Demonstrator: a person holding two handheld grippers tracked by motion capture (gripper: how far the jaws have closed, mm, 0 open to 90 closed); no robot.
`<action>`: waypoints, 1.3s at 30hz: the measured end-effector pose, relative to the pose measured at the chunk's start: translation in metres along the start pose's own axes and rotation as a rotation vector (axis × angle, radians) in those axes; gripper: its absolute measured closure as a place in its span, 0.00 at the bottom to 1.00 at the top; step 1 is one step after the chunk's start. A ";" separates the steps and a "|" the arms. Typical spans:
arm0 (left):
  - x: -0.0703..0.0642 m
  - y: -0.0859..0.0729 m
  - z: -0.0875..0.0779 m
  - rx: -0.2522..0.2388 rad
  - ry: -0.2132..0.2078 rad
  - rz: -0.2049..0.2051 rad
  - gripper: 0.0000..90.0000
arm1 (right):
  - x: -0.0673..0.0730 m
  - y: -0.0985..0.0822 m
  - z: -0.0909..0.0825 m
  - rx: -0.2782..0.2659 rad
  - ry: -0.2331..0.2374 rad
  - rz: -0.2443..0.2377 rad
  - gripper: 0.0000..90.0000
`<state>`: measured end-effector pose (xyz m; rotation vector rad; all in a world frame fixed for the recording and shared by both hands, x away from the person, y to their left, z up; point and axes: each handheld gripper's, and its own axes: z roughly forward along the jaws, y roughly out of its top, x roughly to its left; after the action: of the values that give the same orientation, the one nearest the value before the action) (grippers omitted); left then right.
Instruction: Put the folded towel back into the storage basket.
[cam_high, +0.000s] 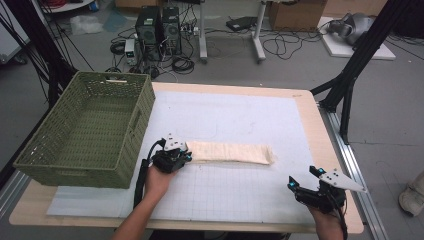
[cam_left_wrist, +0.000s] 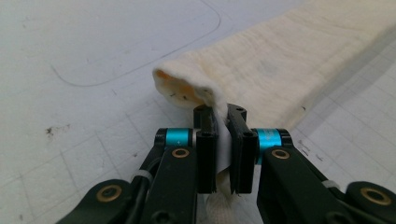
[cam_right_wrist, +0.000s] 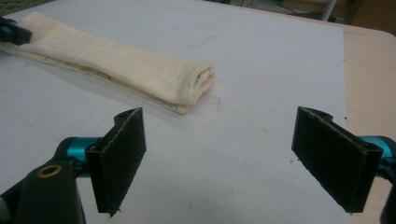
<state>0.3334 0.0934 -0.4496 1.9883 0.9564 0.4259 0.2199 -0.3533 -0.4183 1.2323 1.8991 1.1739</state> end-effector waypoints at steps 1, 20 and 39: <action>0.001 0.000 -0.001 -0.010 -0.003 -0.004 0.92 | 0.000 0.000 0.000 0.000 0.000 0.000 0.18; 0.003 -0.002 -0.011 -0.091 -0.034 -0.011 0.92 | 0.010 0.026 0.098 0.114 0.028 0.066 0.36; 0.003 -0.004 -0.011 -0.080 -0.032 0.004 0.92 | 0.018 0.022 0.114 0.238 0.057 0.012 0.70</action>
<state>0.3267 0.1034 -0.4465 1.9196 0.9021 0.4268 0.3154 -0.2914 -0.4494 1.3472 2.1252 1.0206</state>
